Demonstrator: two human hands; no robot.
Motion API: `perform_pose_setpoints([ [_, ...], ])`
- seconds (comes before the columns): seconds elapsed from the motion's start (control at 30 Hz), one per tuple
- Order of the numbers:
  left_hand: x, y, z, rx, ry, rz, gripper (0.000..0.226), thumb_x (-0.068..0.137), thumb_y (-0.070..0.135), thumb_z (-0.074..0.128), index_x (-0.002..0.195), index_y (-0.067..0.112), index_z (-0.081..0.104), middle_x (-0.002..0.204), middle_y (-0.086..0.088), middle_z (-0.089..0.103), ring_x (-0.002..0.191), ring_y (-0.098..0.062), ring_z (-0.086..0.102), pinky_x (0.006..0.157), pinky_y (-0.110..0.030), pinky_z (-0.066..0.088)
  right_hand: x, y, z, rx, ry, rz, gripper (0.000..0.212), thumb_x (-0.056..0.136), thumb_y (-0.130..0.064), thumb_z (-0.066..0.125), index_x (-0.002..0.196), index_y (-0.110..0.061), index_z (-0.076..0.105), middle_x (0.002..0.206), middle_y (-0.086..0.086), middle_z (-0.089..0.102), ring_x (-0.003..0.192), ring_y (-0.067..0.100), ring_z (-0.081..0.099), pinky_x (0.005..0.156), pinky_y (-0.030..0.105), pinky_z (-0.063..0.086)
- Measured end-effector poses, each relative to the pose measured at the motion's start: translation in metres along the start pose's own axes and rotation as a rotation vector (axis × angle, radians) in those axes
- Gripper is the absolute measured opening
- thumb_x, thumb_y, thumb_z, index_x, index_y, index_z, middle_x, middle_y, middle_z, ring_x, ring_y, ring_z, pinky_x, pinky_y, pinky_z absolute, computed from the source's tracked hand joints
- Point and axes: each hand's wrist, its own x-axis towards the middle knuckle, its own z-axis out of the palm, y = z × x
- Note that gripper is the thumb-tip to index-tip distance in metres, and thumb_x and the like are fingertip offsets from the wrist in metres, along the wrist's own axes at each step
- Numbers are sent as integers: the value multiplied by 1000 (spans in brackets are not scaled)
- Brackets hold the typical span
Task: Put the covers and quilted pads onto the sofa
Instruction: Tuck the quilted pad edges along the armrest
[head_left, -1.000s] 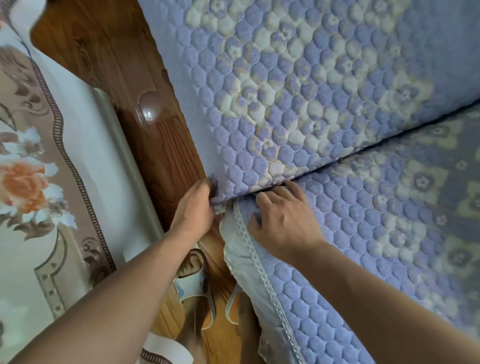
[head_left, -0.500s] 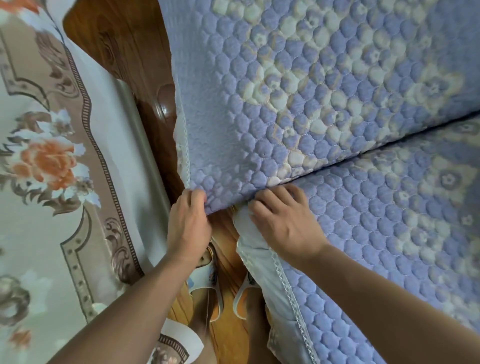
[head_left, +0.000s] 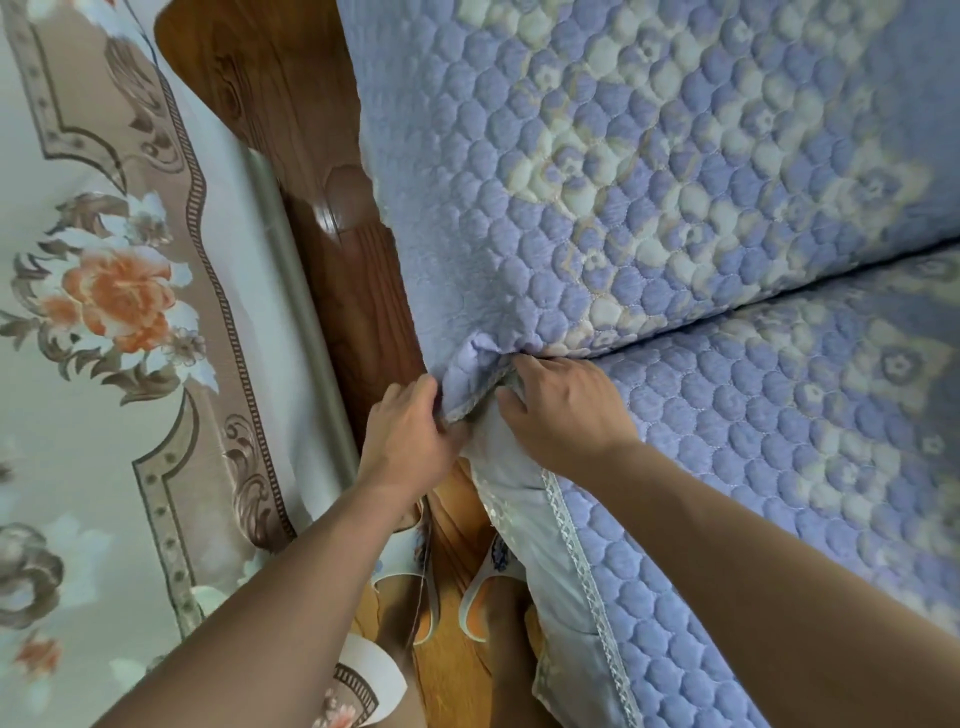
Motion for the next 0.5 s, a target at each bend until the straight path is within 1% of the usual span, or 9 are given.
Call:
perform_pose_setpoints([
  [0.07,4,-5,3,50,0,14,36,86,50,68,79,21,48,80,5,53,81,-24,49,69,-40,44,1,0,1,-11,17,23,24,97,-33,46,78,-17,49,79,3,67,79,28,62,70,35,31],
  [0.13,6,-10,6,28,12,32,33,86,48,70,76,24,49,83,6,48,84,-22,48,74,-40,47,2,0,0,-29,-10,49,25,99,-32,42,83,-16,54,82,3,66,78,29,61,67,33,28],
  [0.2,8,-12,8,-160,-21,-2,40,82,46,78,79,25,44,92,7,49,86,-16,49,76,-25,46,7,1,-2,-21,-47,93,26,100,-30,38,89,-15,57,87,4,65,79,32,58,64,34,30],
  [0.23,9,-8,7,-314,-44,-74,45,78,48,81,84,24,43,101,6,53,90,-12,53,75,-18,45,9,1,-3,-16,-68,111,26,100,-27,38,92,-15,59,87,6,64,78,33,57,62,34,31],
  [0.3,17,2,8,-642,-56,-255,57,73,54,84,103,29,42,123,3,57,107,-8,59,84,-19,49,15,4,-5,1,-119,138,24,96,-20,41,96,-16,65,84,7,64,78,34,58,59,33,31],
  [0.33,24,8,9,-706,-39,-310,67,71,54,85,117,32,40,132,3,54,117,-9,56,90,-23,49,17,5,-7,24,-140,156,25,94,-17,43,99,-18,68,83,7,65,79,34,60,58,32,34],
  [0.4,42,16,9,-599,-29,-292,85,69,57,86,135,30,40,138,7,49,125,-8,49,98,-26,45,19,8,-9,88,-147,189,30,90,-16,46,102,-23,72,85,7,69,79,32,59,60,31,40],
  [0.43,50,17,9,-484,-44,-223,78,70,59,84,131,27,48,132,7,54,122,-9,53,96,-27,47,19,9,-10,110,-140,200,31,88,-15,46,102,-25,73,84,7,70,77,32,59,61,30,41],
  [0.5,56,22,6,-242,-84,-53,34,82,44,74,106,22,61,109,2,62,104,-20,62,83,-33,51,18,8,-10,140,-131,214,33,87,-15,46,101,-25,74,83,7,70,76,31,59,62,30,44],
])
